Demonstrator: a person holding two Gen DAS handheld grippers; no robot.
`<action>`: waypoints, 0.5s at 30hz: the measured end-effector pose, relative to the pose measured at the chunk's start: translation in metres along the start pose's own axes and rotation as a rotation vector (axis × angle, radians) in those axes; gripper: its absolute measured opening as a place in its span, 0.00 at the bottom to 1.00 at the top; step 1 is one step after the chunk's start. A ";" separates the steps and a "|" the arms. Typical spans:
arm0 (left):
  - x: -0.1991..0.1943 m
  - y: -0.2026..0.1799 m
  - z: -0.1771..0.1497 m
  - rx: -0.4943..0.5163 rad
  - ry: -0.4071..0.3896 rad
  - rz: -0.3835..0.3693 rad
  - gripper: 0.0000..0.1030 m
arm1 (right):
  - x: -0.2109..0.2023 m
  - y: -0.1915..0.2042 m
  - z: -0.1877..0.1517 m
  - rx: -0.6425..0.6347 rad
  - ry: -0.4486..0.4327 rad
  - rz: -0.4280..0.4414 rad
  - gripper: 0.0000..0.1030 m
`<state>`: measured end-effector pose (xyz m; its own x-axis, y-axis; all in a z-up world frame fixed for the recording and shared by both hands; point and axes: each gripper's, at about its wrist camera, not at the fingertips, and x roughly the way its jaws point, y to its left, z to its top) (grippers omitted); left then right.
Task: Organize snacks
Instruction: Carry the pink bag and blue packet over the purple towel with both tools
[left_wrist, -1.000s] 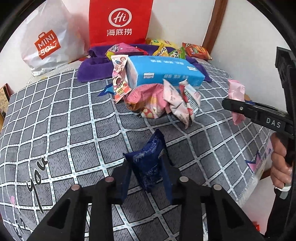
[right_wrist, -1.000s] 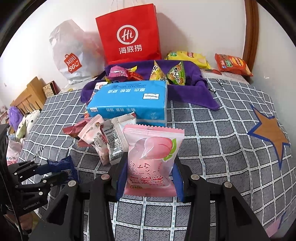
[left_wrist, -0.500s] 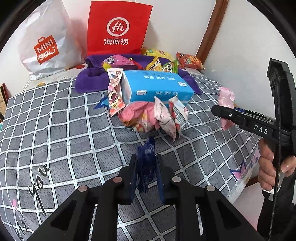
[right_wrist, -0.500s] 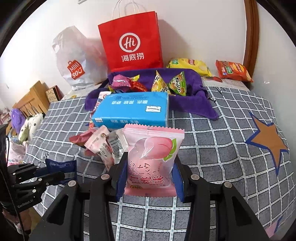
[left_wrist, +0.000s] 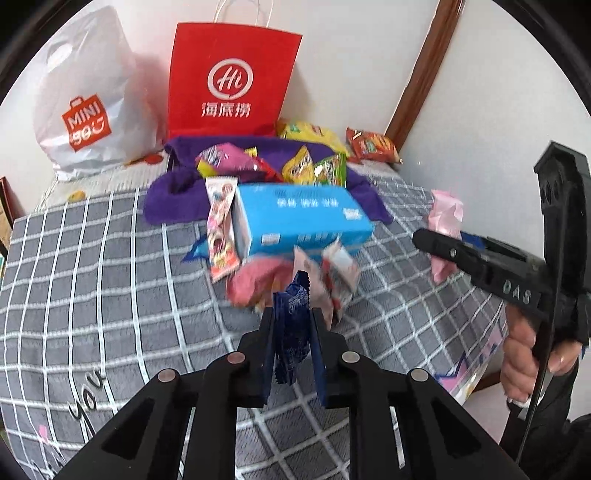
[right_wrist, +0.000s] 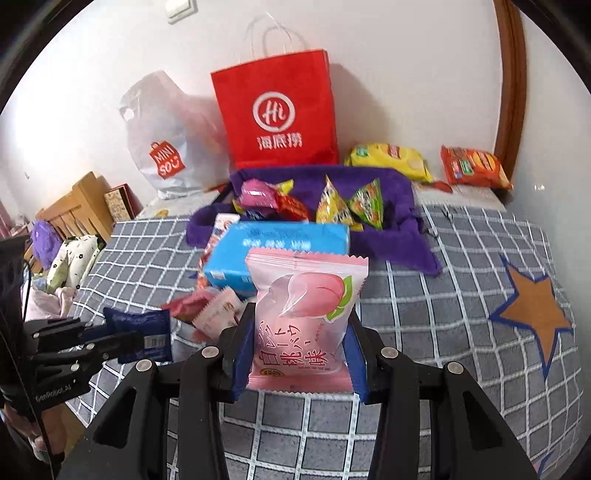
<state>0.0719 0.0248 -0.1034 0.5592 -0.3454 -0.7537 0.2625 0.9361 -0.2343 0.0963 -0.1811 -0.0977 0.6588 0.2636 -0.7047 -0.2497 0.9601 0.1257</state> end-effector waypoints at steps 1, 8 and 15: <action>0.000 0.000 0.007 -0.001 -0.007 0.000 0.16 | -0.001 0.001 0.005 -0.010 -0.008 -0.002 0.42; 0.002 -0.003 0.051 0.004 -0.047 0.005 0.16 | 0.001 0.001 0.038 -0.027 -0.032 -0.025 0.42; 0.017 0.001 0.092 -0.010 -0.062 -0.008 0.16 | 0.021 -0.009 0.076 -0.037 -0.028 -0.052 0.42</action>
<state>0.1544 0.0133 -0.0597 0.6046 -0.3561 -0.7125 0.2598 0.9338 -0.2462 0.1663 -0.1772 -0.0610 0.6913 0.2165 -0.6893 -0.2400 0.9687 0.0635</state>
